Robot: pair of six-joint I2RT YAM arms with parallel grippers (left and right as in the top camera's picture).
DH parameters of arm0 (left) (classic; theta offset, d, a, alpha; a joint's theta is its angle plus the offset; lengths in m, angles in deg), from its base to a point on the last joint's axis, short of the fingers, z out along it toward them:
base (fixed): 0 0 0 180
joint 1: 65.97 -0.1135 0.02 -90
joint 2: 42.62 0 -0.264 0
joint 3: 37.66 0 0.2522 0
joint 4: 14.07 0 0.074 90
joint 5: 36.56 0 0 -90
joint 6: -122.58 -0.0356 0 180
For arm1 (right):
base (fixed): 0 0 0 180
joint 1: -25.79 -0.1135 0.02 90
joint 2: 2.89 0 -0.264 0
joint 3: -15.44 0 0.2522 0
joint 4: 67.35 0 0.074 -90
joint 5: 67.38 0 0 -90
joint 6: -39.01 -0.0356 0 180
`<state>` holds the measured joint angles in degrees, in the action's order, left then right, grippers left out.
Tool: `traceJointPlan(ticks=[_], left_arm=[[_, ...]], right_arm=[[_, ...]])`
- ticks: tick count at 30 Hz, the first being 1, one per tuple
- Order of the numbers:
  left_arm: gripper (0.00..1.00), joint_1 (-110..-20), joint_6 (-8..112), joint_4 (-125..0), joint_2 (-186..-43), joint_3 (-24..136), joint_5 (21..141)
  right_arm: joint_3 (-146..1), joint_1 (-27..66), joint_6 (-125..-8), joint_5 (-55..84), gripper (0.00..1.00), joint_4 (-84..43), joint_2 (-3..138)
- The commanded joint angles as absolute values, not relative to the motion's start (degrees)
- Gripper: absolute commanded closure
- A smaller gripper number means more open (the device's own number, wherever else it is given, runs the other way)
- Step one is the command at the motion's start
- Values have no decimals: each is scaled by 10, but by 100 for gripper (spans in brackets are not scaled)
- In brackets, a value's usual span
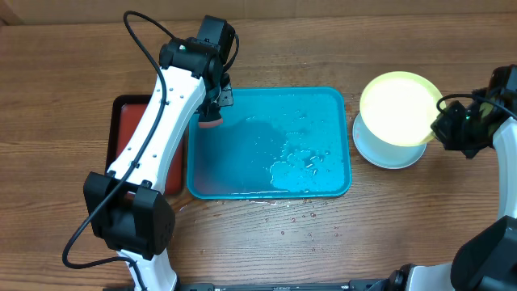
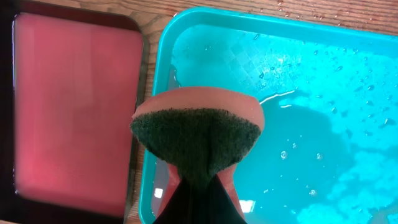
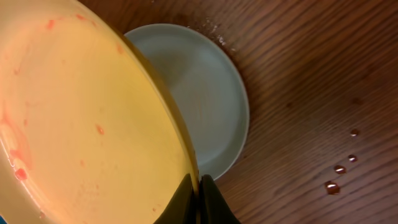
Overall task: Clean dirty plates on tray and stack at the side
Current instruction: 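Carry the yellow plate right and stack it on the plate pile, then move the sponge left and drop it onto the red-lined black tray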
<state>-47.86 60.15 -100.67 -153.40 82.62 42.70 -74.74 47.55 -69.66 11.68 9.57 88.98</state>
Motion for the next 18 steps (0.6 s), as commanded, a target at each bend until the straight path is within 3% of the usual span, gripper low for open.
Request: traceJointPlan(ticks=[1, 16, 18], left_arm=[[96, -479, 615, -1006, -1530, 831, 430], [96, -485, 593, -1009, -1524, 843, 423], [96, -495, 591, -1023, -1518, 861, 423]], right_arm=[[-720, 475, -694, 177, 96, 82, 877], [-561, 462, -720, 170, 96, -121, 888], [-557, 453, -720, 168, 85, -124, 898]])
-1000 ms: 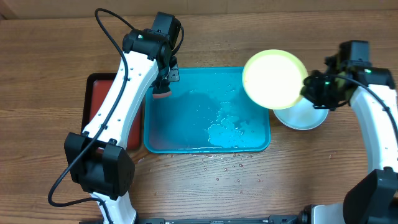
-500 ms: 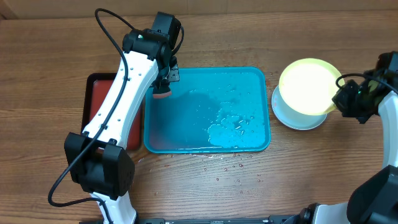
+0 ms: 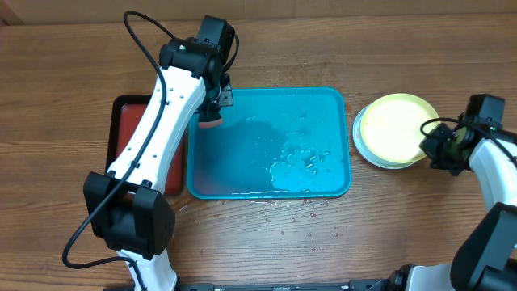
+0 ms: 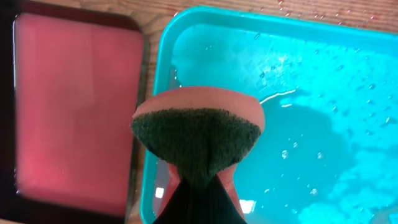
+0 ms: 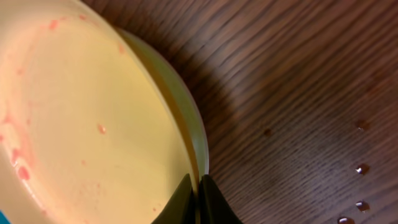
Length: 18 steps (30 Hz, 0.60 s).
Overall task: Clean dirty plates on tray and stack at the side
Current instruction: 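Move the sponge left and drop it onto the red-lined black tray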
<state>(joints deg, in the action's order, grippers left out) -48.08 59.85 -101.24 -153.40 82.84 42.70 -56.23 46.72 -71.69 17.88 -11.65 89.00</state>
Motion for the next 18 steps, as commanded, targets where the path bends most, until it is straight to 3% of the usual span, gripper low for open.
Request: traceJointPlan(ticks=[1, 3, 4, 13, 18], left_arm=[[96, -500, 586, -1033, -1515, 872, 423], [96, -516, 567, -1064, -1506, 902, 423], [96, -524, 559, -1080, -1503, 916, 423], [96, -662, 478, -1190, -1468, 956, 415], [96, -730, 396, -1142, -1469, 883, 451]], right_arm=[[-557, 449, -720, 167, 79, -124, 905], [-557, 442, -720, 148, 60, -124, 911], [-557, 439, -719, 130, 57, -124, 911], [-691, 398, -692, 83, 54, -5, 873], [-728, 358, -687, 83, 51, 6, 861]])
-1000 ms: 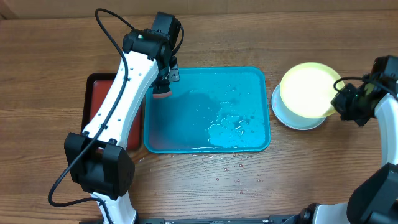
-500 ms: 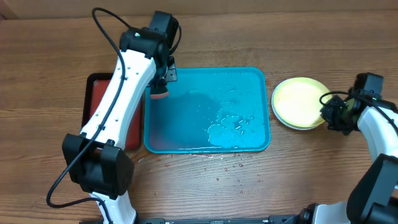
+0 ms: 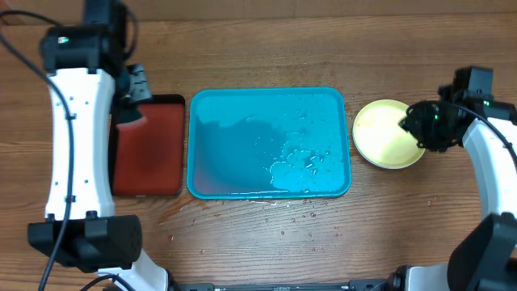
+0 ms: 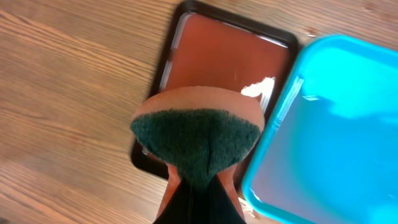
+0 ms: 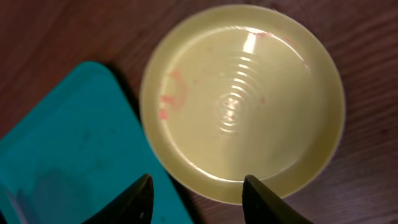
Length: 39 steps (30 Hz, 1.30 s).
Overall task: Clean dirty plates on tray and stack at the side
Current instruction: 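Move the sponge left and drop it onto the red-lined black tray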
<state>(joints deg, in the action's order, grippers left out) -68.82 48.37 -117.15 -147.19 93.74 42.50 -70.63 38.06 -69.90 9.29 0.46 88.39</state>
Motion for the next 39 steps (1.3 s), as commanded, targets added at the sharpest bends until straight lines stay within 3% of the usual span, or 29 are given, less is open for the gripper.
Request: traceJointPlan(ticks=[1, 13, 19, 21, 22, 23, 24, 29, 35, 36, 37, 38, 39], left_arm=[[96, -738, 379, -1128, -1469, 864, 465], [96, -753, 268, -848, -1469, 553, 515], [94, -753, 185, -745, -1469, 495, 515], [80, -753, 165, -726, -1469, 494, 515], [53, -753, 160, -718, -1469, 494, 515], [10, -753, 158, -709, -1469, 494, 515], [0, -753, 158, -703, -1469, 495, 515], [0, -752, 158, -712, -1467, 528, 516], [0, -733, 196, -838, -1440, 700, 516], [0, -728, 200, -858, -1432, 739, 516], [0, -721, 200, -872, -1424, 778, 517], [0, -714, 200, -878, -1416, 815, 519], [0, -707, 200, -876, -1410, 844, 521]], right_arm=[[-728, 350, -687, 83, 51, 6, 861], [-726, 301, -687, 84, 50, 6, 862], [-726, 301, -687, 84, 50, 15, 862], [-726, 301, -687, 84, 49, 19, 862], [-726, 301, -687, 84, 47, 20, 862], [-726, 301, -685, 84, 46, 21, 862], [-726, 301, -685, 84, 46, 22, 862], [-730, 301, -685, 83, 45, 25, 861], [-816, 301, -630, 84, 40, 83, 850], [-837, 301, -621, 85, 35, 95, 846], [-866, 301, -612, 86, 24, 112, 840], [-891, 301, -606, 86, 0, 125, 836], [-924, 301, -602, 86, 0, 142, 830]])
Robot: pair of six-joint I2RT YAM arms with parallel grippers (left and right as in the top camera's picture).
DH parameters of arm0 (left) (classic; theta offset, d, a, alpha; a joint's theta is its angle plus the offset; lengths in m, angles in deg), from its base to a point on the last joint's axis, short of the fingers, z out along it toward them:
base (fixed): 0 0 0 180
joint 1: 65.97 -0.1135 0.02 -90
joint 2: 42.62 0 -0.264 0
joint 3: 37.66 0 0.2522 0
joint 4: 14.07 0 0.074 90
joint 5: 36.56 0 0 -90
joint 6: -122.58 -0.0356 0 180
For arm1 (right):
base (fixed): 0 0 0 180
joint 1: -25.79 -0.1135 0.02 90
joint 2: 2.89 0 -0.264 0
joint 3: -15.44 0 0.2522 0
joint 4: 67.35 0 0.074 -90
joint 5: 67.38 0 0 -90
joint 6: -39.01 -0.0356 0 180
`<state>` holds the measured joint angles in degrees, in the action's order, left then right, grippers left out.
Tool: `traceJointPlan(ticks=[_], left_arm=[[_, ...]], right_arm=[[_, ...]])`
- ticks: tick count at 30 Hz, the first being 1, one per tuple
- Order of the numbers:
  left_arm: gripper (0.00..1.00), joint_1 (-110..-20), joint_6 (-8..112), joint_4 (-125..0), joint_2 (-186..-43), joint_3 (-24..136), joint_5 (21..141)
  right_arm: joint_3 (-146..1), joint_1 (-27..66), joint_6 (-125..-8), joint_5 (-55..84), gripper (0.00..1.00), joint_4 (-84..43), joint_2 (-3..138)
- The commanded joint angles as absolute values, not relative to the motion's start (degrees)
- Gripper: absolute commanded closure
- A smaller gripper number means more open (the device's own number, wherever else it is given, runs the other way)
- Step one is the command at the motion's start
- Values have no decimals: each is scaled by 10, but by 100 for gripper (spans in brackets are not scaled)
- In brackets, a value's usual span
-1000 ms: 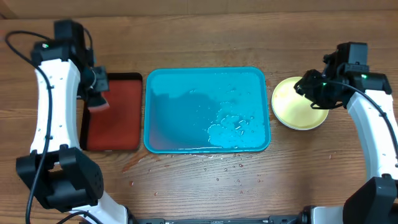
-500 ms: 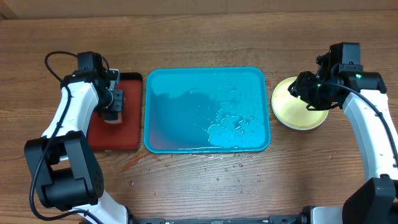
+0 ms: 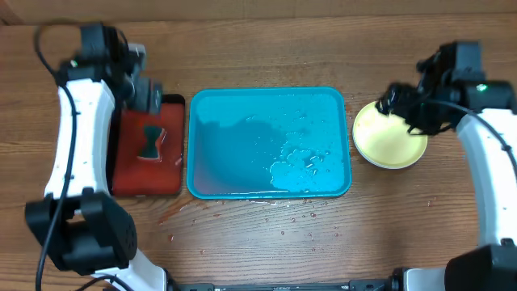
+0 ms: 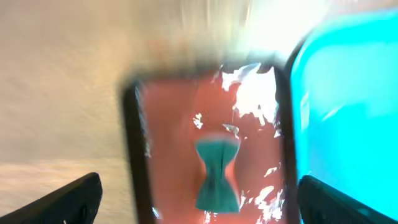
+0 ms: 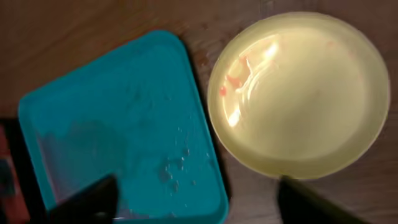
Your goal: Clean dirty plates on tray and stack at the side
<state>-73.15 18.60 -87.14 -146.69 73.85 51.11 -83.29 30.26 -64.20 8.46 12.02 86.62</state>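
Note:
The wet blue tray (image 3: 202, 182) lies mid-table with only water and foam in it. A yellow plate (image 3: 389, 139) (image 5: 298, 93) with faint pink smears rests on the stack to the tray's right. A green-faced sponge (image 3: 151, 141) (image 4: 217, 177) lies pinched in the red tray (image 3: 129, 182) (image 4: 171, 149) on the left. My left gripper (image 3: 145, 94) (image 4: 198, 202) hangs open above the red tray's far end. Above the plate's far edge my right gripper (image 3: 412, 109) (image 5: 196, 199) is open and holds nothing.
Water drops dot the wood in front of the blue tray (image 5: 124, 124). Bare wooden table lies around both trays and the plate stack.
My left gripper has let go of the sponge, which now lies in the red tray, and stands open above it. My right gripper has risen farther from the yellow plate.
The left gripper held the sponge over the blue tray's left edge while the right gripper held a tilted yellow plate above a white one. The plate was lowered onto the stack and released. The sponge went over the red tray and now lies in it.

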Motion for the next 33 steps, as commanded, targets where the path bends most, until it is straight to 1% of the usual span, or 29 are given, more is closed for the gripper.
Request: traceJointPlan(ticks=[1, 5, 8, 12, 19, 23, 28, 30, 33], left_arm=[[0, -699, 200, -873, -1404, 875, 521], [0, -674, 199, -871, -1389, 955, 520], [1, -664, 199, -872, -1382, 975, 520], [0, -663, 199, -873, -1383, 973, 520], [0, -663, 199, -876, -1390, 973, 520], [0, -663, 199, -876, -1390, 973, 520], [0, -663, 199, -876, -1390, 973, 520], [0, -663, 199, -876, -1390, 973, 520], [0, -663, 199, -876, -1390, 973, 520]], right_arm=[[-956, 301, -599, 86, 0, 158, 825], [-1082, 301, -599, 86, 0, 220, 799], [-1171, 301, -599, 86, 0, 257, 775], [-1226, 301, -599, 86, 0, 250, 739], [-1231, 301, -599, 86, 0, 250, 675], [-1231, 301, -599, 86, 0, 252, 668], [-1228, 301, -599, 107, 0, 294, 670], [-1216, 302, -599, 111, 0, 284, 666], [-1167, 301, -597, 122, 0, 231, 644]])
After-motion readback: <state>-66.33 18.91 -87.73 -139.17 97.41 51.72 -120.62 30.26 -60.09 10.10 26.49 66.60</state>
